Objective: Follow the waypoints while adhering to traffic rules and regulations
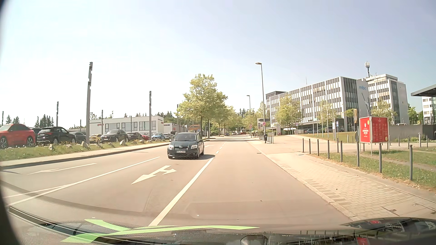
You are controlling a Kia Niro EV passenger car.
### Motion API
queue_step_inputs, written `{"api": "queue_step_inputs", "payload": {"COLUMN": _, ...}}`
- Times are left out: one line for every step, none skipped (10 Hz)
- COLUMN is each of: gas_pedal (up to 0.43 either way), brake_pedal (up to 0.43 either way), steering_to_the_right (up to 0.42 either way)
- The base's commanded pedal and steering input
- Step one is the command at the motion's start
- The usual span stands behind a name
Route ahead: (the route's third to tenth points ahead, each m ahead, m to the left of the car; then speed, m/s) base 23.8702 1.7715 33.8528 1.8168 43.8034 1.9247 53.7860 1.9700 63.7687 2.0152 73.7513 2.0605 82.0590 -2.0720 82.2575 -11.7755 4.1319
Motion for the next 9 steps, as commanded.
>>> {"api": "queue_step_inputs", "payload": {"gas_pedal": 0.138, "brake_pedal": 0.000, "steering_to_the_right": 0.000}}
{"api": "queue_step_inputs", "payload": {"gas_pedal": 0.150, "brake_pedal": 0.000, "steering_to_the_right": 0.000}}
{"api": "queue_step_inputs", "payload": {"gas_pedal": 0.150, "brake_pedal": 0.000, "steering_to_the_right": 0.000}}
{"api": "queue_step_inputs", "payload": {"gas_pedal": 0.157, "brake_pedal": 0.000, "steering_to_the_right": 0.001}}
{"api": "queue_step_inputs", "payload": {"gas_pedal": 0.157, "brake_pedal": 0.000, "steering_to_the_right": 0.001}}
{"api": "queue_step_inputs", "payload": {"gas_pedal": 0.157, "brake_pedal": 0.000, "steering_to_the_right": 0.001}}
{"api": "queue_step_inputs", "payload": {"gas_pedal": 0.157, "brake_pedal": 0.000, "steering_to_the_right": 0.001}}
{"api": "queue_step_inputs", "payload": {"gas_pedal": 0.169, "brake_pedal": 0.000, "steering_to_the_right": 0.002}}
{"api": "queue_step_inputs", "payload": {"gas_pedal": 0.169, "brake_pedal": 0.000, "steering_to_the_right": 0.004}}
